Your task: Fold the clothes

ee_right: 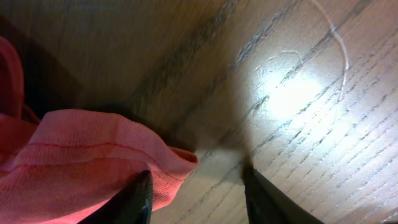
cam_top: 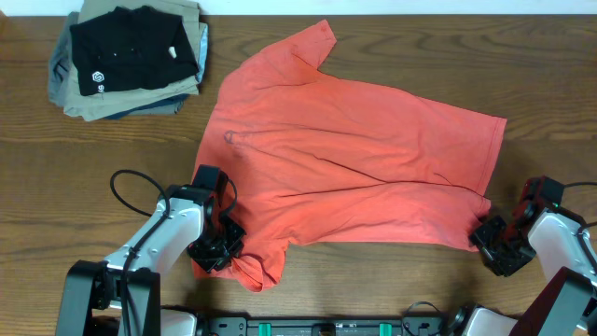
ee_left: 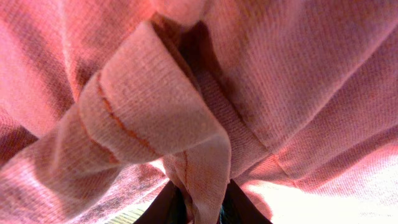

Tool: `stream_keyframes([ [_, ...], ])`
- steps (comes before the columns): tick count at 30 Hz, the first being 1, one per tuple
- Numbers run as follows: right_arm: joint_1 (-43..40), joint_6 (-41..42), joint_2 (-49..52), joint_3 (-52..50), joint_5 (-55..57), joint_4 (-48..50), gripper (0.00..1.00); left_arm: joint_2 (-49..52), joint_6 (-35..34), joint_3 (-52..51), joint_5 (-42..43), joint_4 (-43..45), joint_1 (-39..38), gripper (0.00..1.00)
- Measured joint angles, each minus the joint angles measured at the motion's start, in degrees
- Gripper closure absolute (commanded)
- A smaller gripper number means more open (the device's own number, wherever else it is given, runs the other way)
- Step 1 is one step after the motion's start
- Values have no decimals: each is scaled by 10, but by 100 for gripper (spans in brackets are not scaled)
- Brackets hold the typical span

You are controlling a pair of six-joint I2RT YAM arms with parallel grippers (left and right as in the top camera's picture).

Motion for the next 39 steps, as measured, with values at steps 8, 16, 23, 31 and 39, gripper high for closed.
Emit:
stream_keyframes([
  [8, 0, -4, 7, 8, 13, 4, 63, 0, 12, 0, 0, 0, 0, 80],
  [16, 0, -9, 7, 9, 20, 7, 99, 0, 16, 0, 0, -1, 0, 81],
  [23, 0, -8, 11, 14, 31, -23, 99, -1, 27, 0, -2, -12, 0, 94],
  [31, 0, -8, 1, 64, 37, -102, 99, -50, 47, 14, -3, -129, 0, 94],
  [39, 0, -8, -94, 83, 37, -174, 99, -170, 47, 24, -1, -188, 0, 94],
])
